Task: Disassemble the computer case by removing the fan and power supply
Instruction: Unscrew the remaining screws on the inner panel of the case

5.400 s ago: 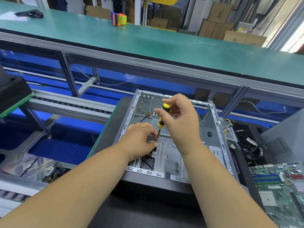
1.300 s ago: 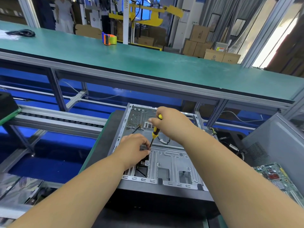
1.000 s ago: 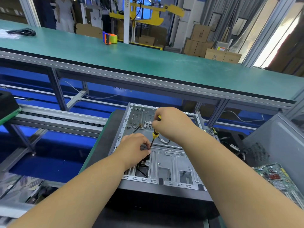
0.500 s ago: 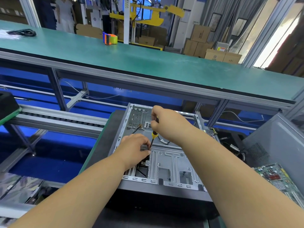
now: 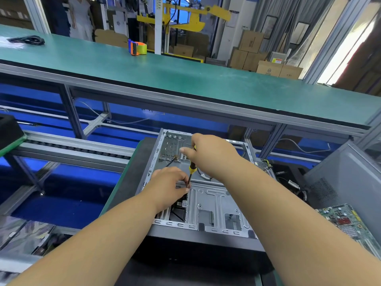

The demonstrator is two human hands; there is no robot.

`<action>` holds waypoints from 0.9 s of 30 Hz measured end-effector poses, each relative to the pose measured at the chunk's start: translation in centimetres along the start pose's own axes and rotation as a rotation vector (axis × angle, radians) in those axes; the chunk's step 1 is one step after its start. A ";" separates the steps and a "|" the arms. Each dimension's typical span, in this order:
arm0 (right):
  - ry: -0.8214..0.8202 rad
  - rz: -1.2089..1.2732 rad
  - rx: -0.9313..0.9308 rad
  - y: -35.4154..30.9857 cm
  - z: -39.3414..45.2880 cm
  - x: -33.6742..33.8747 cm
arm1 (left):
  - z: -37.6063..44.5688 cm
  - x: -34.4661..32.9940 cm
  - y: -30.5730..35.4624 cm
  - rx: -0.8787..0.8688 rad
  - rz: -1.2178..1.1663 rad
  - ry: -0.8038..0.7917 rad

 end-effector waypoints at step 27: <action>-0.115 0.268 0.042 -0.2 -0.1 -0.8 | -0.1 0.2 0.2 0.003 0.012 -0.009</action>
Point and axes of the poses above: each hand's wrist, its own z-axis towards the middle knuckle, its own x-axis out of the back of the hand, y = z × x, the point moved 10 cm from there along z, towards the middle knuckle, and after that the axes turned 6 degrees about -x, right-handed, at the moved point
